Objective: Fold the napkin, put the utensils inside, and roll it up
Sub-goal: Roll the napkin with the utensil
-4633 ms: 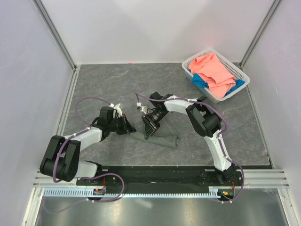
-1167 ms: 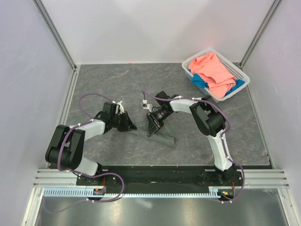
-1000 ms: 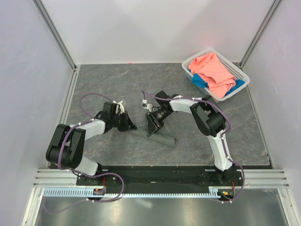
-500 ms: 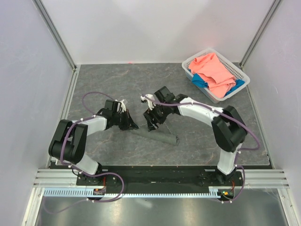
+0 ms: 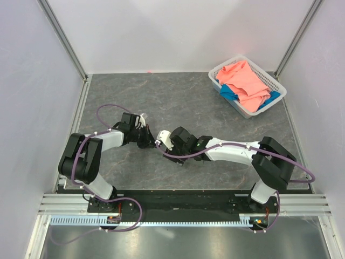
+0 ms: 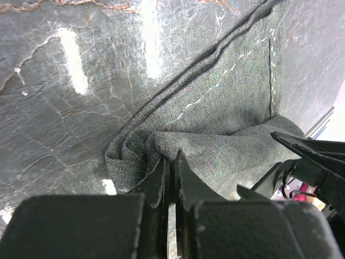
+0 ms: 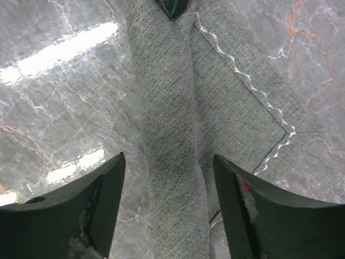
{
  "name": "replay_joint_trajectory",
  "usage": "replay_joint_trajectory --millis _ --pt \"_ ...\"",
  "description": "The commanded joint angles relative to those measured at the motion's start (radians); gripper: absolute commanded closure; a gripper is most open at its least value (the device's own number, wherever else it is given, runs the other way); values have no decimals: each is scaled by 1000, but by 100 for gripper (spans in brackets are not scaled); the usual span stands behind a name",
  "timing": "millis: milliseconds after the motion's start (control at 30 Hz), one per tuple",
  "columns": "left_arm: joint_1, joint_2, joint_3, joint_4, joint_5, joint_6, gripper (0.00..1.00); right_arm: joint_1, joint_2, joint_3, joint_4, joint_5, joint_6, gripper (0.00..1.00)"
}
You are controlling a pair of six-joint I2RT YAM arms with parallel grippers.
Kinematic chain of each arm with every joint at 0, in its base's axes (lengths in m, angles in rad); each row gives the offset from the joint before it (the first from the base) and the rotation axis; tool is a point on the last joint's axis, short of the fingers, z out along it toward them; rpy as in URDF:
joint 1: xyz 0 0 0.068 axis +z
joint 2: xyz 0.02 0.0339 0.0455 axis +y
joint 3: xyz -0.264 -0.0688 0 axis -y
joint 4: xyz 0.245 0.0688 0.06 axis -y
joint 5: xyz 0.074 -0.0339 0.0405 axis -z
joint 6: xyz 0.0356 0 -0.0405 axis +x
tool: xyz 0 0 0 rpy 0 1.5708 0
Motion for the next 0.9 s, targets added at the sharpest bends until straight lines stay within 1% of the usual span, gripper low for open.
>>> replay_joint_trajectory --millis 0,67,133,233,500,633,700,733,767,800,833,867 --pt "-4 34 5 -58 -40 17 98 20 -11 -3 91 51 -34 28" --pt "-4 34 5 -59 -40 17 98 23 5 -5 96 40 -37 32" --pt "-2 34 5 -61 -40 19 98 26 11 -6 100 39 -40 33" --pt "-4 36 6 -62 -40 19 98 26 23 -5 105 23 -46 34" --pt "-3 41 9 -62 -35 22 98 25 87 18 99 60 -58 36" --pt "-4 44 12 -61 -27 23 98 20 114 33 93 45 -57 37" --pt "-4 42 12 -59 -23 28 98 5 132 46 82 10 -47 39" --pt "-4 39 12 -55 -23 30 98 -1 137 52 68 -7 -44 44" --pt "-4 33 12 -53 -18 31 98 -18 141 56 59 -33 -38 46" --pt "-4 27 9 -49 -17 31 97 -30 150 70 36 -65 -34 48" --pt "-4 19 9 -41 -17 31 94 -41 158 79 21 -137 -23 52" --pt "-4 1 9 -39 -18 30 84 -66 170 89 5 -182 -18 54"
